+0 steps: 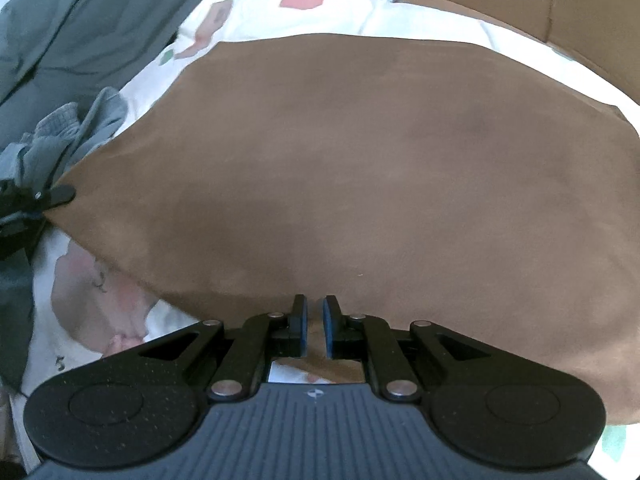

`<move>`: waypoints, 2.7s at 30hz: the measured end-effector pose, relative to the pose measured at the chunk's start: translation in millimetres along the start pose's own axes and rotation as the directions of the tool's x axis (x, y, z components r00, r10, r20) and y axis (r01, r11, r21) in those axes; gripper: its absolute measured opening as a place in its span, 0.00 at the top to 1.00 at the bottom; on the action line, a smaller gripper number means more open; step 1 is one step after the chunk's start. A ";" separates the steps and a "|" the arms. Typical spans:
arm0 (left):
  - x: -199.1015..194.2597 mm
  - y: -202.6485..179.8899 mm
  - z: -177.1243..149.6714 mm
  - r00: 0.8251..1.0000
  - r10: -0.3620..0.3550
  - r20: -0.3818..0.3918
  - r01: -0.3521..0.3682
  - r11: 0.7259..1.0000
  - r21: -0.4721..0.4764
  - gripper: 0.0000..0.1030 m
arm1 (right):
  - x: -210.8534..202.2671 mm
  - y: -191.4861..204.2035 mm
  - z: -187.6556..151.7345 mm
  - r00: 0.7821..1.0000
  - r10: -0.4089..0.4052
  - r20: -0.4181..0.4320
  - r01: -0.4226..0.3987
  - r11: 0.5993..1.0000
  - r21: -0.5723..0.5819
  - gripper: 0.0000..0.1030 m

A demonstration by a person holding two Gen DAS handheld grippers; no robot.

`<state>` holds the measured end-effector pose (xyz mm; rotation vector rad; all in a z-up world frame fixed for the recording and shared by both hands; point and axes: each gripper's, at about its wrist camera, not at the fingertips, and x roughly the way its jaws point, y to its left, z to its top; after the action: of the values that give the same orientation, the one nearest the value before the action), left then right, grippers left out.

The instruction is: Fold clothes

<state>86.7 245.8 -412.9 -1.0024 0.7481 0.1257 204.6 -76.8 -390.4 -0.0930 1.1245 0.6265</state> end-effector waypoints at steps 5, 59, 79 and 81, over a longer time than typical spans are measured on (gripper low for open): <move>3.6 7.3 -2.3 1.000 0.016 -0.010 -0.016 1.000 -0.010 0.93 | 7.2 -4.0 5.0 1.000 0.000 0.013 -0.001 0.999 0.038 0.91; 20.1 44.4 -5.2 0.998 -0.041 -0.044 0.036 0.994 -0.102 0.93 | 107.4 -65.5 183.4 0.967 -0.181 0.181 0.138 0.964 0.228 0.89; 1.8 -27.5 5.1 0.992 -0.124 0.006 0.123 0.992 0.020 0.93 | -4.4 -61.4 152.4 0.968 -0.075 0.238 0.027 0.980 0.198 0.56; 2.4 -40.3 7.0 0.993 -0.114 -0.001 0.114 0.993 0.019 0.93 | -14.9 -54.0 137.5 0.974 -0.058 0.220 0.023 0.987 0.159 0.56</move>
<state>109.1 228.5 -383.2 -1.0243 0.6890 0.0190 339.7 -76.2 -328.9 0.0873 0.9463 0.4974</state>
